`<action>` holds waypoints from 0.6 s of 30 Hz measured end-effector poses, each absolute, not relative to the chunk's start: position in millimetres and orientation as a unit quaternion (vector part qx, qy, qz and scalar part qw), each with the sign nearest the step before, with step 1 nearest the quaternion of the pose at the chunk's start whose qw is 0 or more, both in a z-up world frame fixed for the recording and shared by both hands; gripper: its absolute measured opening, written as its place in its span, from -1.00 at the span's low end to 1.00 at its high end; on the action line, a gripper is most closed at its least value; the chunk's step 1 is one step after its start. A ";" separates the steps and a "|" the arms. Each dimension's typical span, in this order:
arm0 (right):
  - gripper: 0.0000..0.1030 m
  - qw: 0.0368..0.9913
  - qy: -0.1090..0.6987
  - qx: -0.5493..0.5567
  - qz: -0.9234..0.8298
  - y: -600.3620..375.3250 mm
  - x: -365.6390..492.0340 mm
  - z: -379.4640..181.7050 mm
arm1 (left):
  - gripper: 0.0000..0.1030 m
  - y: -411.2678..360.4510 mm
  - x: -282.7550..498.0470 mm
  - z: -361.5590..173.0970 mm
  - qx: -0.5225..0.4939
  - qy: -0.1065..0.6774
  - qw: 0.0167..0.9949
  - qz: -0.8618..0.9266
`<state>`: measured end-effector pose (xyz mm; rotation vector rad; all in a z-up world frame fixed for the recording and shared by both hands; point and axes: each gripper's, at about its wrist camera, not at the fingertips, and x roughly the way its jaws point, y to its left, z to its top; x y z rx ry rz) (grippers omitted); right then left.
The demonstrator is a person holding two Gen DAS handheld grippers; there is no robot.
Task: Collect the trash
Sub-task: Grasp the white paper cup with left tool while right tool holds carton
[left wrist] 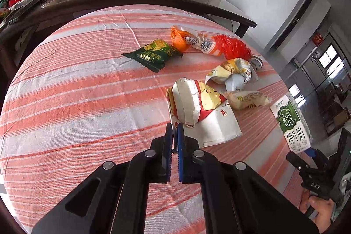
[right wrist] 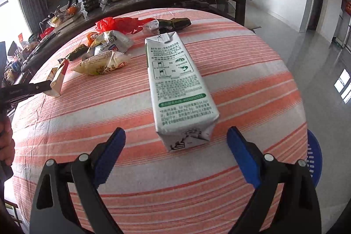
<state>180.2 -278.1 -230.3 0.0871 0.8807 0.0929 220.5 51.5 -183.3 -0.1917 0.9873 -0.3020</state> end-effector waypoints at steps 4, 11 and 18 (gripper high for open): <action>0.77 0.902 0.428 0.034 0.045 -275.6 180.2 -230.4 | -0.60 64.4 186.9 -184.4 -0.024 0.496 0.854 -0.157; 0.77 0.903 0.427 0.030 0.039 -275.3 179.8 -230.3 | 0.14 64.5 149.5 -157.9 0.047 0.434 0.892 -0.118; 0.77 0.902 0.429 0.022 0.036 -273.1 180.0 -230.8 | 0.42 16.7 134.0 -145.3 0.075 0.380 0.910 -0.145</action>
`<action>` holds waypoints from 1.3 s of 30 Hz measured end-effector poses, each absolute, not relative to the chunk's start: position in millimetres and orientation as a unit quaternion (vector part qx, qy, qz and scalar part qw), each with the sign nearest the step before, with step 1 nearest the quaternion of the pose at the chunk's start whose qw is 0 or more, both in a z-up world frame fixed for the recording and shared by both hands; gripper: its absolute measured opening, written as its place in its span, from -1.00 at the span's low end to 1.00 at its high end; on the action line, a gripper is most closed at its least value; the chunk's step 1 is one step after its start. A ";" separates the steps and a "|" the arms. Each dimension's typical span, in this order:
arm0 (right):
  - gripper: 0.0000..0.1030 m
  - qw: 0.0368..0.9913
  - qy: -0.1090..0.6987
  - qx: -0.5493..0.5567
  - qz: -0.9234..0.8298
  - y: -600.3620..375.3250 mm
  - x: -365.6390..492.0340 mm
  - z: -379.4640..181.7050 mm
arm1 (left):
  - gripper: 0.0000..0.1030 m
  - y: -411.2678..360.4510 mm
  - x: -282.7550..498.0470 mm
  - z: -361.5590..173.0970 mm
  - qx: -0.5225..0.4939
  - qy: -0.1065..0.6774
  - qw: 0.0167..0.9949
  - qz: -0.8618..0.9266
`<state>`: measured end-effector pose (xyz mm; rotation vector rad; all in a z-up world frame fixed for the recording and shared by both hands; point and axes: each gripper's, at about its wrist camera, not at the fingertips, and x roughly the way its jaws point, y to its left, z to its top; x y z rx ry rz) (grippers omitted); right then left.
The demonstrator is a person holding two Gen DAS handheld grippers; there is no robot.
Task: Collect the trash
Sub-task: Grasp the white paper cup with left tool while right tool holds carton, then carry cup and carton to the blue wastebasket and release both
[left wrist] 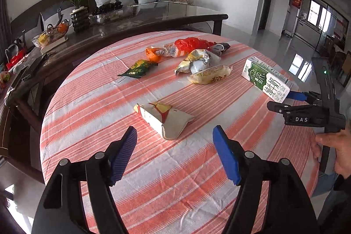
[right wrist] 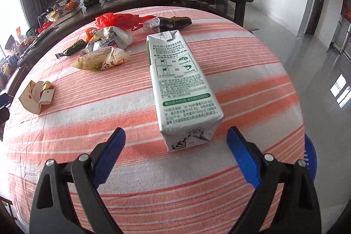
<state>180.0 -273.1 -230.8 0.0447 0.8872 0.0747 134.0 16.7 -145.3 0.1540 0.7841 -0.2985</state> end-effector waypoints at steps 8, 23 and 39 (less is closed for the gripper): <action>0.77 0.902 0.429 0.024 0.036 -274.6 179.9 -230.6 | 0.60 27.6 160.2 -185.1 0.008 0.427 0.901 -0.073; 0.77 0.867 0.474 0.011 0.152 -291.9 210.2 -175.5 | -0.11 44.0 199.4 -180.1 -0.057 0.440 0.893 -0.068; -0.21 0.825 0.547 -0.087 0.114 -269.7 253.7 -173.0 | -0.86 17.9 185.6 -158.2 0.000 0.435 0.889 -0.144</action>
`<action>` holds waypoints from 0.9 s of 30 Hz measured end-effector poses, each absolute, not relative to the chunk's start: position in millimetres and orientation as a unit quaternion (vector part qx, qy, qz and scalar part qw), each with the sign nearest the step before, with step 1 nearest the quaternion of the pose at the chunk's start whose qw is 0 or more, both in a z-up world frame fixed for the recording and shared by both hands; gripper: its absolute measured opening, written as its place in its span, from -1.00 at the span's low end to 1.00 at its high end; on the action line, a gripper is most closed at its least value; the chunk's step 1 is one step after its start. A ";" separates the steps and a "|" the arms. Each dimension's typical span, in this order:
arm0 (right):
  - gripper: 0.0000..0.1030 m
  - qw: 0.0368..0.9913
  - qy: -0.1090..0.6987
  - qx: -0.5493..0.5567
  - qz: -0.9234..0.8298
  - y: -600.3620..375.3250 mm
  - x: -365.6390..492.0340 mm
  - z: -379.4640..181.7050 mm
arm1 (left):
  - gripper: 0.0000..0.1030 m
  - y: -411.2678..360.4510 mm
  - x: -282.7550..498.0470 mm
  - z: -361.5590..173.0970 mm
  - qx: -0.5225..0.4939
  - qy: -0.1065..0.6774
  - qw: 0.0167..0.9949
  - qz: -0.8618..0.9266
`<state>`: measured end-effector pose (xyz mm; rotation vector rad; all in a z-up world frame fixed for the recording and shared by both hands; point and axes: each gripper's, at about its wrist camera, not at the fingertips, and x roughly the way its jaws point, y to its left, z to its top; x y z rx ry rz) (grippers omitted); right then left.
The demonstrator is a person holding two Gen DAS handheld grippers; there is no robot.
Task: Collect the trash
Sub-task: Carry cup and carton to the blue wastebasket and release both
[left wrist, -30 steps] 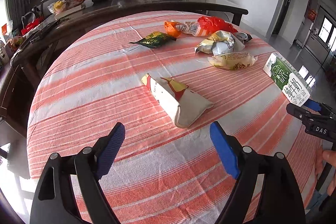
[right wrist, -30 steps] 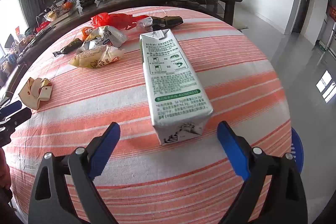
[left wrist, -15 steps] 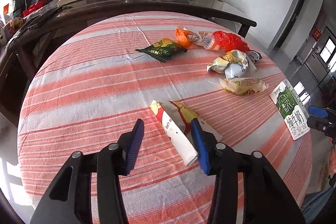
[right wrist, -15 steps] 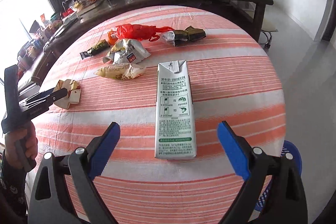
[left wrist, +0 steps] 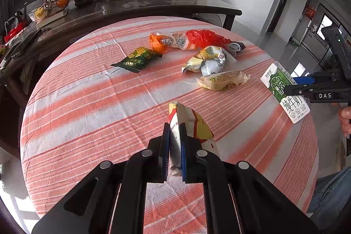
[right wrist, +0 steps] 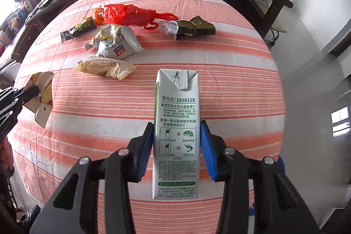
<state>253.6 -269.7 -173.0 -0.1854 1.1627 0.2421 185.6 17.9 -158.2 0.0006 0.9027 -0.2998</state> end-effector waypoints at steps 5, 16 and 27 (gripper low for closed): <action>-0.21 0.843 0.518 -0.049 0.133 -282.6 232.1 -153.6 | -0.86 -1.6 174.9 -147.4 0.012 0.424 0.890 -0.169; -0.21 0.857 0.493 -0.010 0.149 -301.5 195.3 -141.1 | -0.86 -75.0 157.8 -134.4 0.036 0.417 0.880 -0.224; -0.21 0.883 0.462 0.033 0.075 -413.4 155.4 -131.8 | -0.86 -182.5 142.1 -130.5 0.074 0.417 0.855 -0.299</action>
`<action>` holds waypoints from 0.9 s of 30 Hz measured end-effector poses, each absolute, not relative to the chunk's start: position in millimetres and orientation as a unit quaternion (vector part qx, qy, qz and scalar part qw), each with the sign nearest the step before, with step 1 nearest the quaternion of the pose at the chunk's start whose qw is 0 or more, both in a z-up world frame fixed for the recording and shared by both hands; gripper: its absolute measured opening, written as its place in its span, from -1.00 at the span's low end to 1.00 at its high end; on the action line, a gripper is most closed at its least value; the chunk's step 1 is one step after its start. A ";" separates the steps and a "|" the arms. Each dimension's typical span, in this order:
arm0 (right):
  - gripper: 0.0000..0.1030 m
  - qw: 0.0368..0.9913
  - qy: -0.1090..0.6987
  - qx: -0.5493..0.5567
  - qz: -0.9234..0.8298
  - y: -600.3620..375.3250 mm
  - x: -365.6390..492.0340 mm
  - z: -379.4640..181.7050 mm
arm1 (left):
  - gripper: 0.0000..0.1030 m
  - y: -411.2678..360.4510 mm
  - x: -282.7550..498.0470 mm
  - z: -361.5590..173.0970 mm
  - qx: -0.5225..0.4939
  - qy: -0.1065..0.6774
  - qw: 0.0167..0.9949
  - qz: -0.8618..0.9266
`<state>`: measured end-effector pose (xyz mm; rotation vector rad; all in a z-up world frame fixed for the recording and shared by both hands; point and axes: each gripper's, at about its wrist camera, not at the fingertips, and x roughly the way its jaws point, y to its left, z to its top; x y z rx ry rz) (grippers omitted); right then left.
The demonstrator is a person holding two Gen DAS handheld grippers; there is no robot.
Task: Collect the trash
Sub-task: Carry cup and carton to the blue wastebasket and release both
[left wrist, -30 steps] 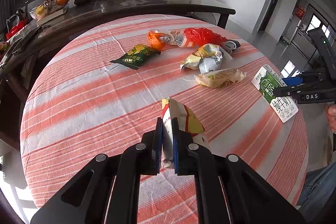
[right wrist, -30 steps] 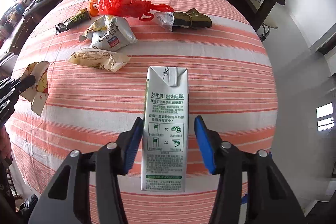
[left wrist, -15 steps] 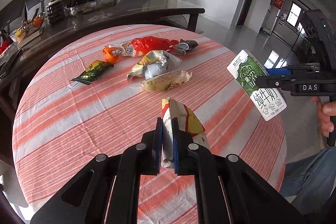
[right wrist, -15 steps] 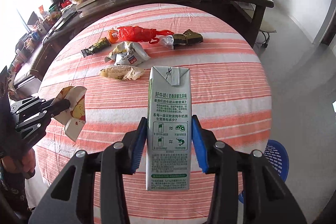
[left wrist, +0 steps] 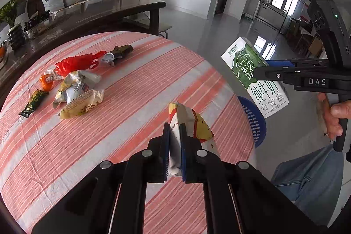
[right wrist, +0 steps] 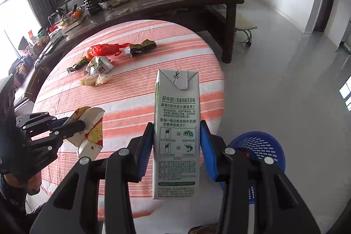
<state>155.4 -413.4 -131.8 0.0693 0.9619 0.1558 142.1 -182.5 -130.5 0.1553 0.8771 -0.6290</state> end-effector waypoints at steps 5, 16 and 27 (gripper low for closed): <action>-0.21 0.886 0.458 0.068 0.015 -490.7 135.8 -145.5 | -0.86 -247.0 133.1 -129.4 0.092 0.416 0.839 -0.338; -0.21 0.873 0.472 0.111 -0.045 -590.4 116.0 -189.5 | -0.86 -389.3 119.6 -151.5 0.124 0.429 0.800 -0.401; -0.21 0.855 0.494 0.143 -0.068 -640.6 129.4 -252.8 | -0.86 -479.1 139.9 -224.2 0.149 0.463 0.779 -0.396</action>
